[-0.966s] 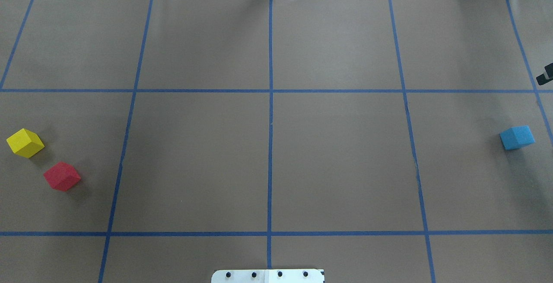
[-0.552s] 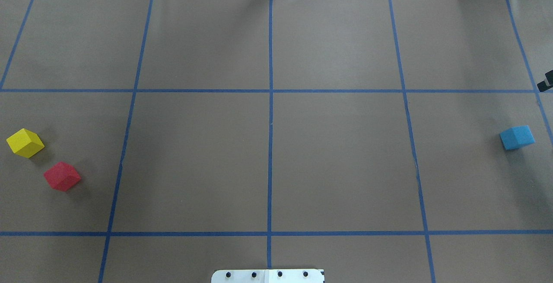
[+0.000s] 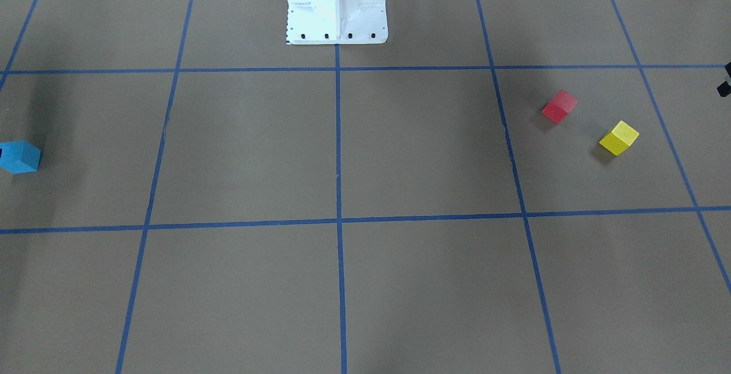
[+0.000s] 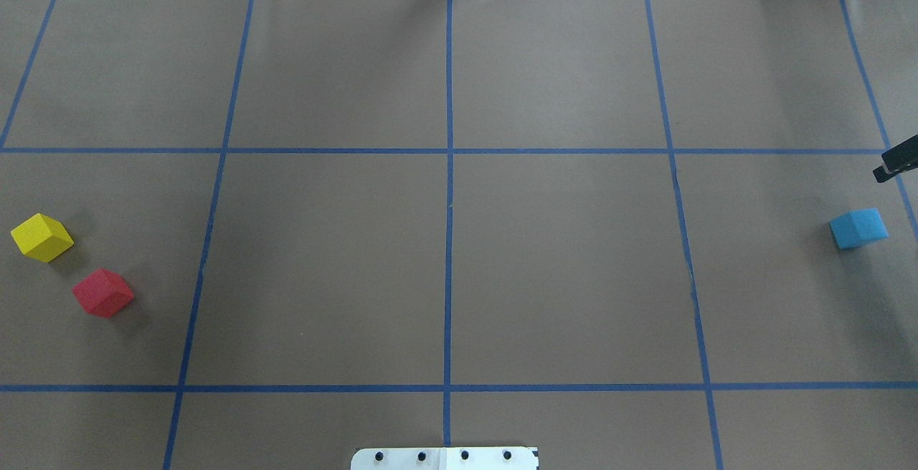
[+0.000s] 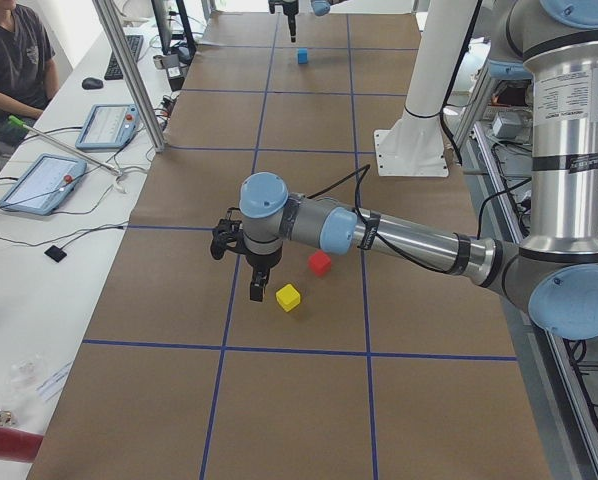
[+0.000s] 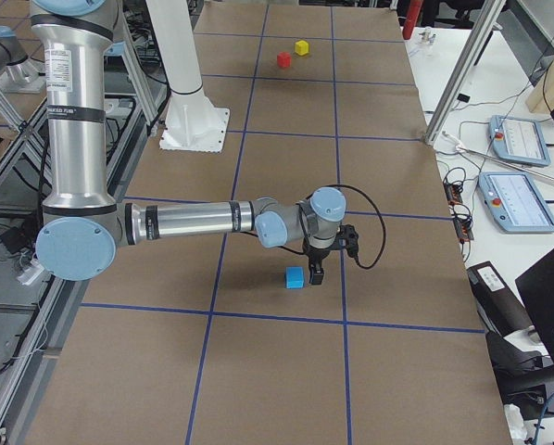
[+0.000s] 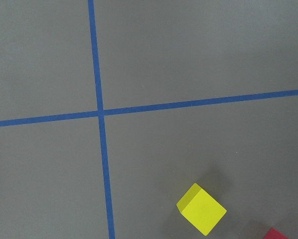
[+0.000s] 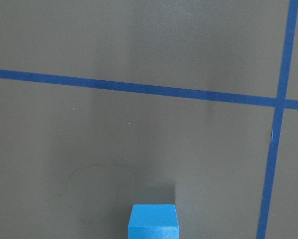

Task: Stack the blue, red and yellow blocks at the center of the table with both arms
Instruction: 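Lower the right gripper onto the light-blue cube and close it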

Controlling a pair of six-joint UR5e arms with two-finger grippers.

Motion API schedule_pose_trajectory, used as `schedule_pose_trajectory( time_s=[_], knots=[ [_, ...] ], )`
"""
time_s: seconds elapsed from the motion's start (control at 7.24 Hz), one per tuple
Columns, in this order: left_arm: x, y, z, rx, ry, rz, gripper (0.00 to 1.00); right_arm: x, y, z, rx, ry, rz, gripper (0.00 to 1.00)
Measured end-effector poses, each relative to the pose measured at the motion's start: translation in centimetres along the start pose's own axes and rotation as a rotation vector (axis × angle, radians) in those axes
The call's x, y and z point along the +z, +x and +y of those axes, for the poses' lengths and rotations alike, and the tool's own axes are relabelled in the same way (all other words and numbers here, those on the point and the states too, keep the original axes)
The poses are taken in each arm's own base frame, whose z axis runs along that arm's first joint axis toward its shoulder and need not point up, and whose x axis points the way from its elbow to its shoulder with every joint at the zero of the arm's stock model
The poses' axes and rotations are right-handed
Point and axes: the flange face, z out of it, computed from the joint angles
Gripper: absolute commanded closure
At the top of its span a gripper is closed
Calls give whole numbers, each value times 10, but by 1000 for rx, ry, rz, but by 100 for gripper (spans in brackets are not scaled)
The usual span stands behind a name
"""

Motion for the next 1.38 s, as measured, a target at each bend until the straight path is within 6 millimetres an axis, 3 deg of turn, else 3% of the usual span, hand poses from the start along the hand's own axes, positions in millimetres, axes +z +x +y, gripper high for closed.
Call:
schedule_pose_trajectory(
  time_s=[0.28,0.83,1.24,1.38],
  knots=[
    [0,0,0,1,0,-1,0,21,-4,5,10,-7,11,0],
    [0,0,0,2,1,-1,0,43,-17,13,-16,-49,12,0],
    [0,0,0,2,0,-1,0,61,-13,17,-9,-85,22,1],
    [0,0,0,2,0,-1,0,65,-12,18,-8,-94,24,9]
  ],
)
